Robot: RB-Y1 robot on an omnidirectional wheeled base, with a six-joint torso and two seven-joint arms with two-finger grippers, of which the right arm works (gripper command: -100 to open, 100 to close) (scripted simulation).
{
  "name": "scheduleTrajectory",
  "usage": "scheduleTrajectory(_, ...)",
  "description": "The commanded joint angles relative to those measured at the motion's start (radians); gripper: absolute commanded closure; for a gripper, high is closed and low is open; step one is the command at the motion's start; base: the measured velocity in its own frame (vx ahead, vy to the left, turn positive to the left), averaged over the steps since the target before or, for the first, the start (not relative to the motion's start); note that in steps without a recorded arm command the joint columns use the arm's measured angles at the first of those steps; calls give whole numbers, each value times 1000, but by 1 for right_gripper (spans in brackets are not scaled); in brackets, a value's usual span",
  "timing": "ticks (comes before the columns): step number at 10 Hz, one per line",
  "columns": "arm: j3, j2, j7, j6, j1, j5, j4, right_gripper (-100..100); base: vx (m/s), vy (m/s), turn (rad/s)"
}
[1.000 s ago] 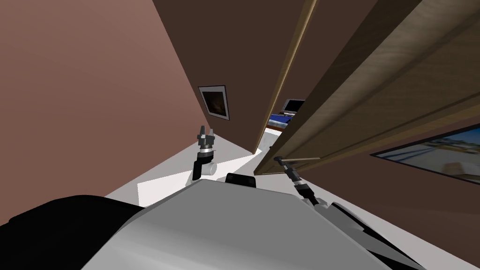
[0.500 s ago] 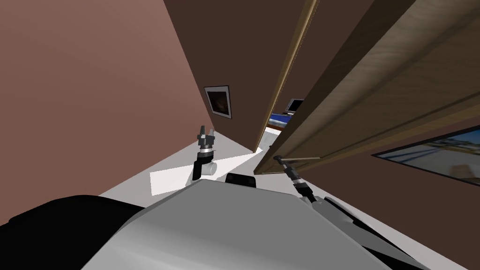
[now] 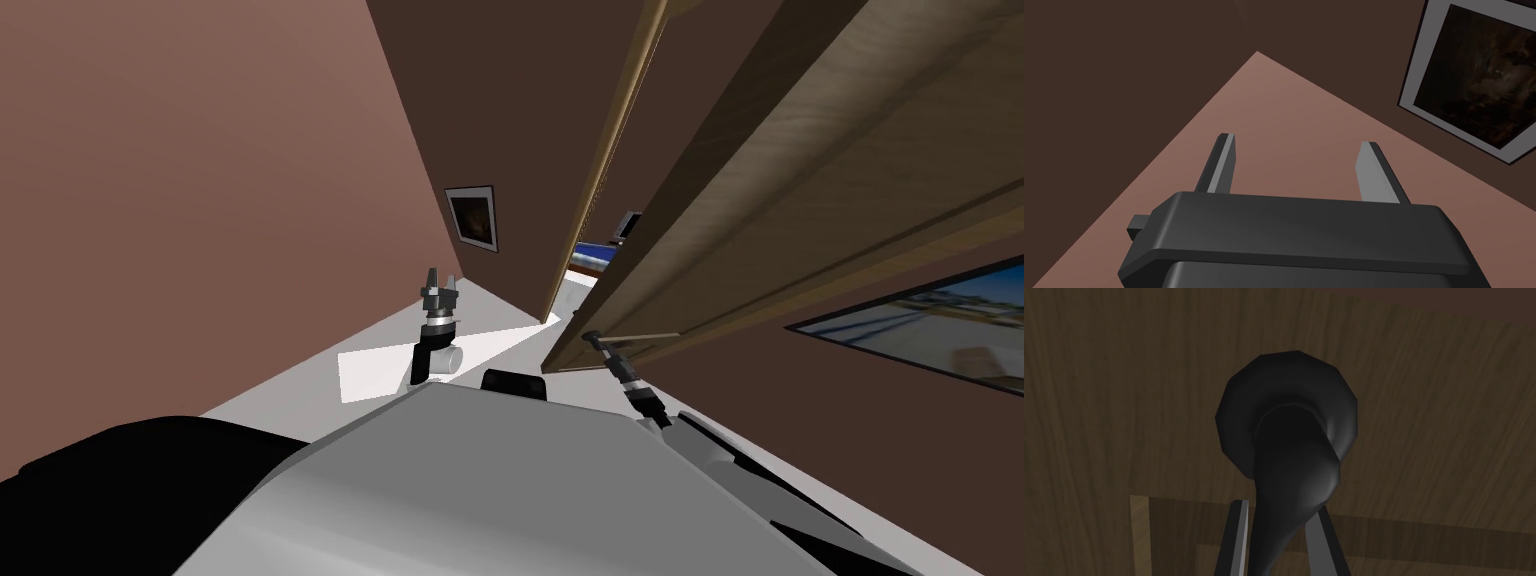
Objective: Pull the door open
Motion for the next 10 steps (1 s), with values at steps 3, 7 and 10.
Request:
scheduleTrajectory(3, 60, 6, 6, 17, -21, -52, -19, 100, -130, -55, 82)
scheduleTrajectory(7, 138, 15, 13, 39, -47, -119, -31, 100, -149, -77, 83)
scheduleTrajectory(10, 195, 21, 18, 55, -67, -168, -34, 100, -149, -83, 85)
